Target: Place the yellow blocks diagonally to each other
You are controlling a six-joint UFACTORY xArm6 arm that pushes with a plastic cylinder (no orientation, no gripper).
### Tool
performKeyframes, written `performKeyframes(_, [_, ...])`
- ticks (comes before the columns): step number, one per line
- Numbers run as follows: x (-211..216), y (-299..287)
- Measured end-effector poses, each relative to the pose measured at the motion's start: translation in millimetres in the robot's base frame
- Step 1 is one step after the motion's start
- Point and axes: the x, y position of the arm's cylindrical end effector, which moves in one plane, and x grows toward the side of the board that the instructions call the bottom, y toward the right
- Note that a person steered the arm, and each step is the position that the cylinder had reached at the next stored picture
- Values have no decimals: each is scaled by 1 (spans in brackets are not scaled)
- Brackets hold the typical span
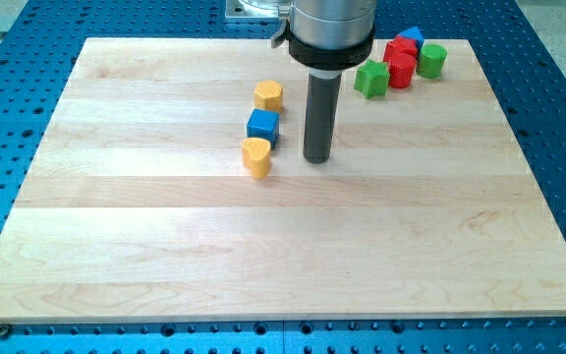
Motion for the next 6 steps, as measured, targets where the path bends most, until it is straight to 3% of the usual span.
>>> performKeyframes(1, [-27,-17])
performKeyframes(3, [-28,-107])
performKeyframes(5, [-98,-35])
performKeyframes(6, [-98,33])
